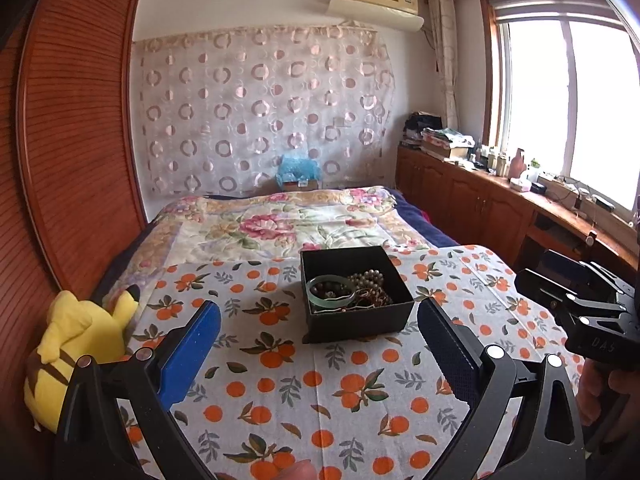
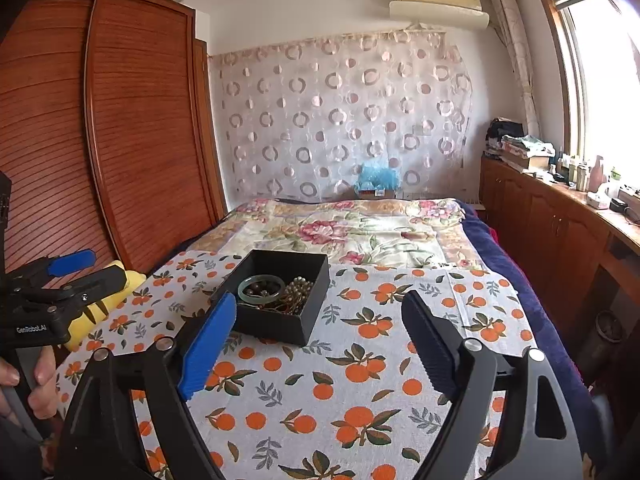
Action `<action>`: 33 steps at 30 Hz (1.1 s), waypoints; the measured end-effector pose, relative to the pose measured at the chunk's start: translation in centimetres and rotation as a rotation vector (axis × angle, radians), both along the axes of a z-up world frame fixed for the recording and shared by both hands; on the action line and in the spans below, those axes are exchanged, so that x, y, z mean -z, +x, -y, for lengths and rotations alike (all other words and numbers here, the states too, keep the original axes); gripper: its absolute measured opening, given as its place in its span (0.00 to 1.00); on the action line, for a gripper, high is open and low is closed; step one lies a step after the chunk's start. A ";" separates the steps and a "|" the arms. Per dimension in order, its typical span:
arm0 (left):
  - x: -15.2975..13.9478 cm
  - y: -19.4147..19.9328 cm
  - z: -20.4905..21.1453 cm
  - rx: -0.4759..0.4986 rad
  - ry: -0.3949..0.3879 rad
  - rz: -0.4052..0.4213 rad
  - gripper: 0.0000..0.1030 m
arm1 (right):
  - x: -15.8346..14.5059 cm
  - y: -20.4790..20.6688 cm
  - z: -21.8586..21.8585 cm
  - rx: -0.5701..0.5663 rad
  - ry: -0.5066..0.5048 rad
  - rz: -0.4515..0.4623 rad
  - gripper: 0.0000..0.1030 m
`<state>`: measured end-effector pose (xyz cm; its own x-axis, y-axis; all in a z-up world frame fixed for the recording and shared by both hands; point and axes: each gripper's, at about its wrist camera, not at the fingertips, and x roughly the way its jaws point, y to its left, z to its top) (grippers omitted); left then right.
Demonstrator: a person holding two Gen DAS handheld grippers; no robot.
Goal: Organize jewelry
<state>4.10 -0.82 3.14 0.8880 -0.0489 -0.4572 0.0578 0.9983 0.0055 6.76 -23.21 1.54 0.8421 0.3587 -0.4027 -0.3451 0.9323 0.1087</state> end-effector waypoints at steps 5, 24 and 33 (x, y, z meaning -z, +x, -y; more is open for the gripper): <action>0.2 -0.1 -0.1 -0.004 0.000 -0.002 0.92 | 0.0 -0.1 -0.1 0.015 -0.005 0.008 0.96; 0.4 -0.2 -0.4 -0.010 0.006 -0.004 0.92 | 0.2 -0.1 0.0 0.020 -0.007 0.006 0.97; 0.8 -0.4 -0.6 -0.012 0.003 -0.007 0.92 | 0.2 -0.1 0.0 0.020 -0.006 0.006 0.97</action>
<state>3.70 -0.18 2.37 0.8854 -0.0369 -0.4633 0.0459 0.9989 0.0083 6.64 -23.18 1.30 0.8517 0.3389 -0.3997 -0.3267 0.9397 0.1007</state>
